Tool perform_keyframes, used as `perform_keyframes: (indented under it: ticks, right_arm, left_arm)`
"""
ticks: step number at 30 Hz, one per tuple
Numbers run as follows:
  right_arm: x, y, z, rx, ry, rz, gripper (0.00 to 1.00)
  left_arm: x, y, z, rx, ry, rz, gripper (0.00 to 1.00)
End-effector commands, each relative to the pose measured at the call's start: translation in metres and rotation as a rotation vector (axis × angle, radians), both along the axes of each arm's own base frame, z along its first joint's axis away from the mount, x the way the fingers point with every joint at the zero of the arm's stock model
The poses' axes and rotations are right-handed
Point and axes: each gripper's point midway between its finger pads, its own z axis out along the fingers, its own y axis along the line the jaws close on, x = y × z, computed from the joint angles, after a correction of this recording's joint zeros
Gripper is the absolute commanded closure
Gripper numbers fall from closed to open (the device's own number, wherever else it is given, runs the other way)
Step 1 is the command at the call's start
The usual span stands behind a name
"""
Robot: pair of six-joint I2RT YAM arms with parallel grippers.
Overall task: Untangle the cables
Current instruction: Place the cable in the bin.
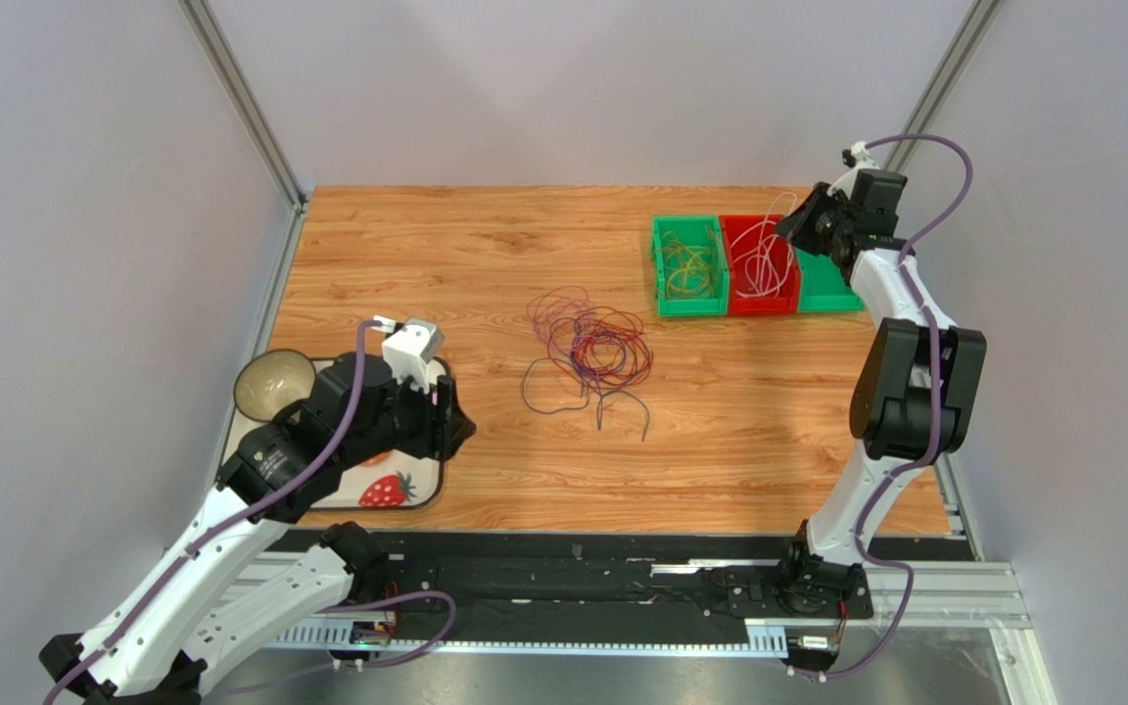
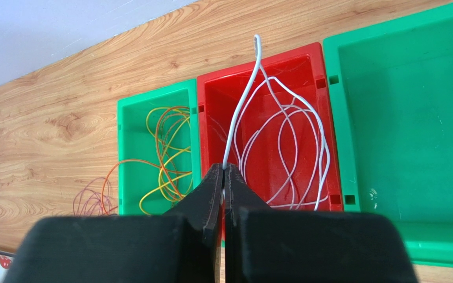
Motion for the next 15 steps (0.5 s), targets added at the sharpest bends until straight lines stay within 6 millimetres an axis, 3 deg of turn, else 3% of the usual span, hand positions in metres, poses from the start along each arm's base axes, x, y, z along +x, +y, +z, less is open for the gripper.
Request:
perform_keyframes:
  ticks: [1, 6, 15]
  right_arm:
    - [0.010, -0.002, -0.002, 0.006, -0.013, -0.015, 1.00]
    - [0.015, 0.002, -0.023, 0.008, 0.034, -0.006, 1.00]
    - [0.024, 0.011, -0.038, -0.013, 0.077, 0.019, 1.00]
  left_arm:
    - [0.003, -0.001, 0.004, -0.011, -0.012, 0.013, 0.39]
    - [0.002, -0.001, 0.004, -0.010, -0.008, 0.012, 0.39]
    - [0.003, -0.001, 0.003, -0.007, -0.007, 0.011, 0.39]
